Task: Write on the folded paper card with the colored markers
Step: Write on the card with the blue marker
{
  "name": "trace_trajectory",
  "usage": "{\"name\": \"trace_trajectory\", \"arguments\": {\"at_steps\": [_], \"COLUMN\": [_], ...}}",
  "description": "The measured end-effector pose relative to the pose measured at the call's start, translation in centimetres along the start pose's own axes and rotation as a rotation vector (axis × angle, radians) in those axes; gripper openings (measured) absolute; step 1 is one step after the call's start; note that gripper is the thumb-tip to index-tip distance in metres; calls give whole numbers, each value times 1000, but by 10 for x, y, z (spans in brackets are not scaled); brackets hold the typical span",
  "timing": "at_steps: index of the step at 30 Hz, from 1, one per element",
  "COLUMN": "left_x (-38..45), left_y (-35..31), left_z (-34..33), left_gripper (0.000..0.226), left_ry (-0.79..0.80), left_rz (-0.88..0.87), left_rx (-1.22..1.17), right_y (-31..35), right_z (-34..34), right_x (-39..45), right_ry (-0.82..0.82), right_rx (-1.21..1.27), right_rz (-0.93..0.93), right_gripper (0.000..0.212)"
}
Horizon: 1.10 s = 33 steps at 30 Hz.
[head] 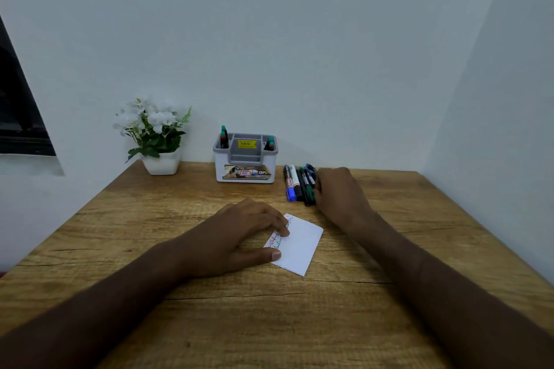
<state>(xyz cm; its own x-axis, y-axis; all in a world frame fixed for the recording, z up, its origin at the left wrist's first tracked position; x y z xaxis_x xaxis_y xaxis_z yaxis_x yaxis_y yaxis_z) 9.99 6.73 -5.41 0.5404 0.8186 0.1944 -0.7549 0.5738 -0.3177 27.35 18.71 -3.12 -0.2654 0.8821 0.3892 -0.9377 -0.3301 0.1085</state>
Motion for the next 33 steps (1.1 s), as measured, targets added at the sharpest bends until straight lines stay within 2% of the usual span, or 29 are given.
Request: {"name": "trace_trajectory", "arguments": {"at_steps": [3,8,10,12,14,17,20,23,26,31,33], "left_x": [-1,-4,-5,-4,-4,-5,-5,-4,-5,-1,0], "left_y": [-3,-11,-13,-13,-10,-3,-3,-8,-12,-12,-11], "left_z": [4,12,14,16,17,17,20,21,18,14,13], "left_gripper": [43,36,37,42,46,52,50,41,41,51,42], "left_ry": [-29,-82,-91,-104,-121,-140,-201,-218,-157,-65,-57], "left_rz": [3,-49,-57,-38,8,87,118,137,131,185,171], "left_rx": [-18,-74,-91,-97,-103,-130,-110,28,217,393,415], "right_y": [2,11,3,0,11,31,35,43,48,51,55], "right_z": [-1,20,41,54,56,42,29,21,17,16,14], "right_x": [-1,-1,1,-4,-27,-77,-92,-92,-96,-93,-94], "right_ry": [22,19,-35,-65,9,169,189,227,256,201,188], "right_rx": [-11,-121,21,285,626,1017,1095,1229,1440,1473,1532], "right_rz": [-53,-19,-92,-96,-42,-9,-47,-70,-106,-50,-41], "right_gripper": [18,24,21,14,6,13,18,15,19,21,19]}}
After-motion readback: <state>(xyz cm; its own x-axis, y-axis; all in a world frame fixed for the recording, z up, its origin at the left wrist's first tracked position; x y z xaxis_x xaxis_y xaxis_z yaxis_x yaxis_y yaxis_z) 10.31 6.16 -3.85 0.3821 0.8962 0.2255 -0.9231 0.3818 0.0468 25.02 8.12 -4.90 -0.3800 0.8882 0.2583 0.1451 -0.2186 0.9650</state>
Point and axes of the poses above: each hand's wrist, its own x-axis towards the middle knuckle, its own z-axis out of the back of the hand, y = z × x, the point moved 8 cm from there along x, towards the middle knuckle, and after that the axes turned 5 degrees about z, right-handed, at the moved point
